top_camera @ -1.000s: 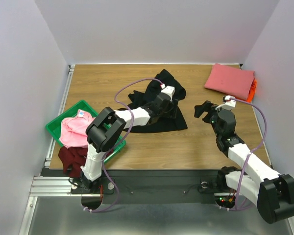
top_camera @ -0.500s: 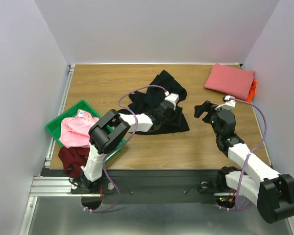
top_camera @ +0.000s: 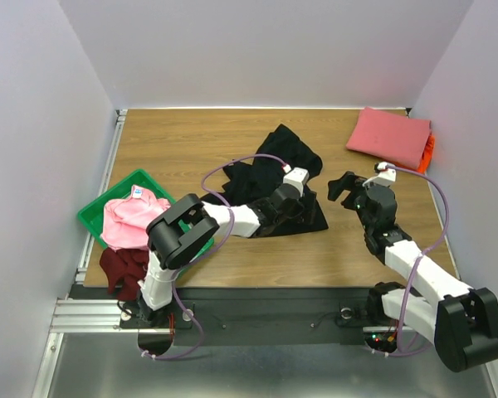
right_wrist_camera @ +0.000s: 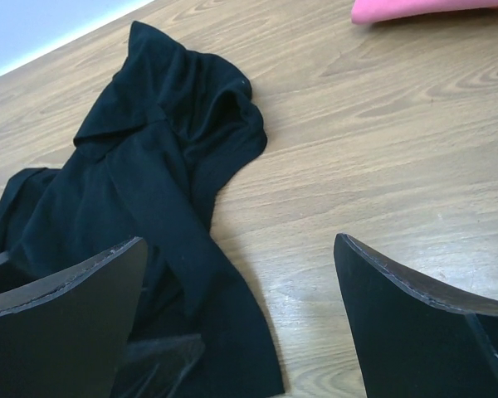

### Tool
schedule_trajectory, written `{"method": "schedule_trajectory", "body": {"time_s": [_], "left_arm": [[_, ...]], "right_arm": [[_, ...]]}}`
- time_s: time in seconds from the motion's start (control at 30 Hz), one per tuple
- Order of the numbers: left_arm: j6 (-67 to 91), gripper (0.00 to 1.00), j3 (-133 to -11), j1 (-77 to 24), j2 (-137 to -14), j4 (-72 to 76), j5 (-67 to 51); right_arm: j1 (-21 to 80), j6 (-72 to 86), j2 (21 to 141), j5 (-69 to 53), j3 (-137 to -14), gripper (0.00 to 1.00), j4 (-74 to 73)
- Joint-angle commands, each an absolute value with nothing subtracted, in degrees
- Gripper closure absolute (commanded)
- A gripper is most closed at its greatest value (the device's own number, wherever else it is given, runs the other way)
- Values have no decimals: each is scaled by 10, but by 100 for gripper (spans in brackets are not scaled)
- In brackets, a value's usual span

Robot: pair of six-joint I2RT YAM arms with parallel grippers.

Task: Fold and stack the t-shirts
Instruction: Flatten the tshirt out

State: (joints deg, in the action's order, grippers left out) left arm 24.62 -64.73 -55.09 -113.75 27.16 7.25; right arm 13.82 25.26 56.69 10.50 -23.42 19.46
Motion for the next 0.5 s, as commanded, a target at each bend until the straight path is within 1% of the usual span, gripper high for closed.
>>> {"method": "schedule_trajectory", "body": {"time_s": [0.0,0.13,0.2,0.47], "left_arm": [[243,7,-631,-577,-1065,296,149],[255,6,-610,-592,-1040,287,210],[257,6,-604,-599,-1031,285,220],[263,5,-611,-634,-1041,266,187]], "right_arm": [[135,244,570,104,-238,0,216],[135,243,577,101,-241,0,218],[135,244,581,103,-240,0,221],[135,243,594,100,-243,0,226]]}}
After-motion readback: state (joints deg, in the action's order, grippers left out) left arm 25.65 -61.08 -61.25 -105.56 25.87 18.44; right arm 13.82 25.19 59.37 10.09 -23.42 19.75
